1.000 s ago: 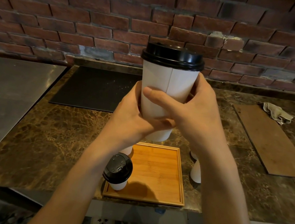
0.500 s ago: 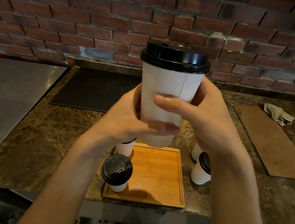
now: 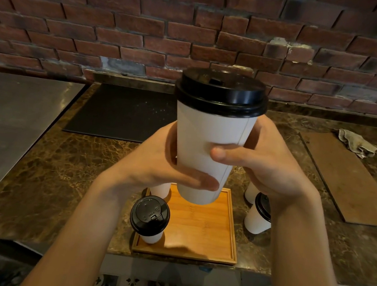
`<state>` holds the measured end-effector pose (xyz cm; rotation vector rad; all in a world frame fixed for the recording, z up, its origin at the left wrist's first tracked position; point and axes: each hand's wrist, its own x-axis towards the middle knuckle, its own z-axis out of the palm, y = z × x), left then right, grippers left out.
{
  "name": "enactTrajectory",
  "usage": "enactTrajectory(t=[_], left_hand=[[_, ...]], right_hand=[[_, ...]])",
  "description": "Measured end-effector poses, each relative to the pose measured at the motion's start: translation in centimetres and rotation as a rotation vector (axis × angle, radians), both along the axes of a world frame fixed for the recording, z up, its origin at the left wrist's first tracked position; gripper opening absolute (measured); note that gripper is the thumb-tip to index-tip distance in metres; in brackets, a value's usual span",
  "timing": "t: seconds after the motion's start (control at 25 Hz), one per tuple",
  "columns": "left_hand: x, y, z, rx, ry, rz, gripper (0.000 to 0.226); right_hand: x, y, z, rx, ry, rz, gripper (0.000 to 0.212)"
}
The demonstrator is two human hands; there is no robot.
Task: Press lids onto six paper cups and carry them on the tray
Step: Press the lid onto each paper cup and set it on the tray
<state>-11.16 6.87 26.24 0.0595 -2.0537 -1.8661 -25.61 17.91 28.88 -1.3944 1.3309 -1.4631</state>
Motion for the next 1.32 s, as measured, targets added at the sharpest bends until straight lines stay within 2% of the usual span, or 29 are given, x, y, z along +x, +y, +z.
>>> enactTrajectory(t=[0.16,0.32,0.48,0.72,1.0,1.32], left_hand=[[-0.3,-0.3,-0.4,0.008,-0.001,0.065,0.065],[-0.8,-0.6,-1.1,-0.035,-0.035,0.236,0.077],[-1.2,-0.4,-1.6,-0.070,-0.012,0.381,0.075],[-1.9,-0.3,-2.3,-0.091,0.004,0.489,0.073],[-1.3,-0.1,-1.1,-0.136,-0.023,0.446,0.074],[-0.2,-0.1,0.2,-0.064,-0.055,0.268,0.076]], right_hand=[[0.3,-0.3,0.2,0.018,0.025,-0.059,0.065],[0.6,-0.8,0.1,0.032,0.120,-0.214,0.072],[1.2,-1.3,-0.3,0.052,0.149,-0.327,0.076],[2.4,-2.1,-1.0,0.026,0.185,-0.491,0.070],[2.0,-1.8,-0.6,-0.016,0.140,-0.436,0.067],[1.2,-1.1,0.1,-0.072,0.002,-0.208,0.059]])
